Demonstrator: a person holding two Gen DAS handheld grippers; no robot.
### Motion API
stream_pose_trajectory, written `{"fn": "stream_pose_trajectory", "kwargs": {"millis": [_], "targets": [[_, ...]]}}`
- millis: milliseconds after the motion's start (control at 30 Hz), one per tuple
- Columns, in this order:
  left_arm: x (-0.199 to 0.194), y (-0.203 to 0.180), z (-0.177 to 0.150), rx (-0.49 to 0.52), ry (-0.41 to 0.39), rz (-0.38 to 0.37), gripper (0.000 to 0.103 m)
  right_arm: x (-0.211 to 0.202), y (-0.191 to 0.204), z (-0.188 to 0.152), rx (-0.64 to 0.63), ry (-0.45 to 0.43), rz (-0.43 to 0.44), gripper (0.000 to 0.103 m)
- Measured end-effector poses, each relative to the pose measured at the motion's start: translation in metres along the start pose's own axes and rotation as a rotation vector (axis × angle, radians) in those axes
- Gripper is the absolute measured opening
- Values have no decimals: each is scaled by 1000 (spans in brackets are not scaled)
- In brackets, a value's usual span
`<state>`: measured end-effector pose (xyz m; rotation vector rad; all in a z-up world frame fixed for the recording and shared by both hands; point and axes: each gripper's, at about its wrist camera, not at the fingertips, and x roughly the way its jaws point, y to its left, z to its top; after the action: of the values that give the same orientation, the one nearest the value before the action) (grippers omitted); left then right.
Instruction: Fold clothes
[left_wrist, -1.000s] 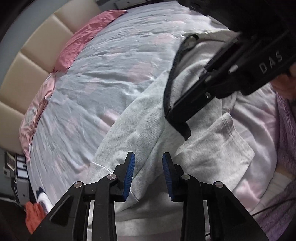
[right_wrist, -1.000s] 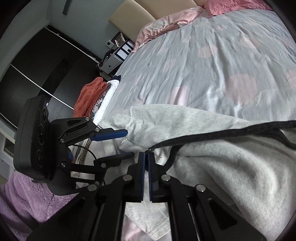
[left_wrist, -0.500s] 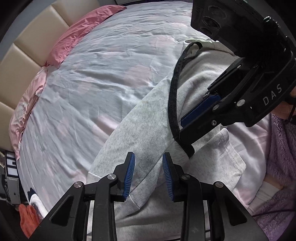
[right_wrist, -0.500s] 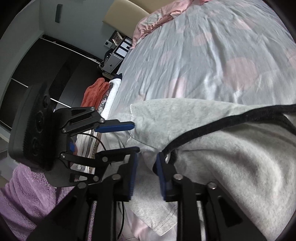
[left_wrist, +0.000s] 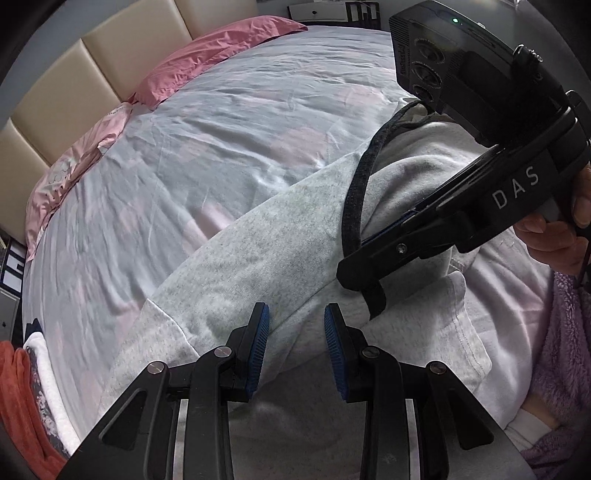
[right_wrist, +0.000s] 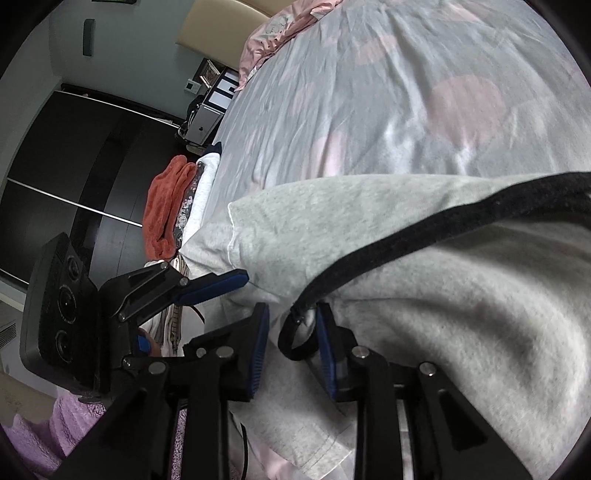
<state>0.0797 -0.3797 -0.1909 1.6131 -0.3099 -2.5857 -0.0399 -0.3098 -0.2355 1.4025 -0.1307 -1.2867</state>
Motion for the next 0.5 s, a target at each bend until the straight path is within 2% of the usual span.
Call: {"fn": "stream_pose_trajectory", "kwargs": {"millis": [100, 167, 400, 500], "targets": [[-3, -5, 1, 84, -6, 24, 33, -3, 3, 0, -24, -19, 1, 8], [-5, -6, 3, 142, 8, 24, 33, -9, 4, 1, -34, -38, 15, 6], [0, -9, 13, 319, 80, 40, 33, -22, 13, 4, -60, -64, 114, 6], [4, -11, 18, 354, 97, 42, 33, -27, 17, 5, -75, -67, 152, 6]]}}
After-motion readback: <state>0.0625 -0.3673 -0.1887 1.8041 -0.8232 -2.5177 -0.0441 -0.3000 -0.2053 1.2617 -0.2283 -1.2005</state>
